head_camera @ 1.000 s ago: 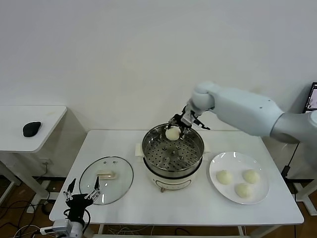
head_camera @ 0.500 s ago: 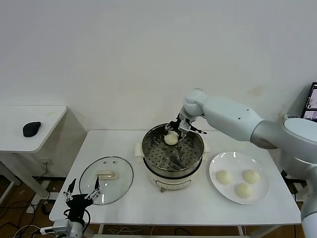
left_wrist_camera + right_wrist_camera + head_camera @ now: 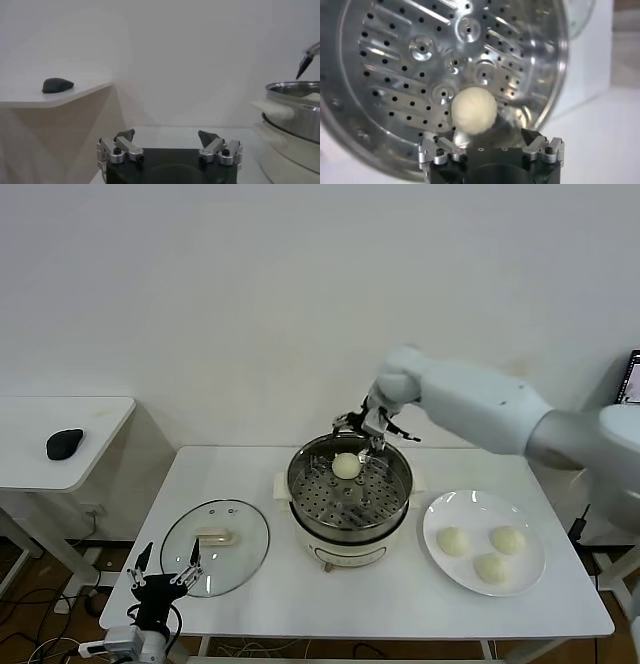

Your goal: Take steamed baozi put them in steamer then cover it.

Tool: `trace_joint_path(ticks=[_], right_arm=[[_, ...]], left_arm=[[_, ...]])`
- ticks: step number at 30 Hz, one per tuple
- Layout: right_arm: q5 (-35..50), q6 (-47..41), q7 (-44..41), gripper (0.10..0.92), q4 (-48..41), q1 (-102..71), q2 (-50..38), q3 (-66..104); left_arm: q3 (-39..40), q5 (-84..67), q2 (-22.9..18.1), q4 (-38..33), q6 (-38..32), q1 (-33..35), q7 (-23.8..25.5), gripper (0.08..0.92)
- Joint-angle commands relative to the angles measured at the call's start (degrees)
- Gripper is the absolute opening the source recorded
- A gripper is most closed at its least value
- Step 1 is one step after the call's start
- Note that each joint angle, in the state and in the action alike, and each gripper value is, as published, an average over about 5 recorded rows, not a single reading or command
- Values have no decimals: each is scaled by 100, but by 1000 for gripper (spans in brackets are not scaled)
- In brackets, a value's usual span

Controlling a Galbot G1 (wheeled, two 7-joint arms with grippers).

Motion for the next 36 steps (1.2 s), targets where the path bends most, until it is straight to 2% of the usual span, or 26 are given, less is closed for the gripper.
trace_joint_path(ticks=[1, 5, 9, 16, 25, 36], right_arm=[[2086, -3013, -379, 823, 2142, 1178, -1706, -697], [2092, -3406, -313, 823, 2707, 1261, -2592, -767], [1836, -3418, -316, 823, 2978, 1158, -3365, -774], [1038, -3138, -432, 823, 3083, 481, -4080, -702], [174, -3001, -407, 823, 2660, -1592, -4196, 776], [-265, -2917, -215, 823, 1834, -3563, -3537, 2271]], left_arm=[[6, 1, 12, -53, 11, 1, 4, 823], [3, 4, 40, -104, 16, 12, 11, 823], [-19, 7, 56, -134, 14, 34, 12, 823], [-70, 26, 65, -147, -2, 60, 15, 823], [-77, 67, 37, -94, -3, 29, 12, 823], [-114, 94, 29, -100, 4, 75, 14, 823]])
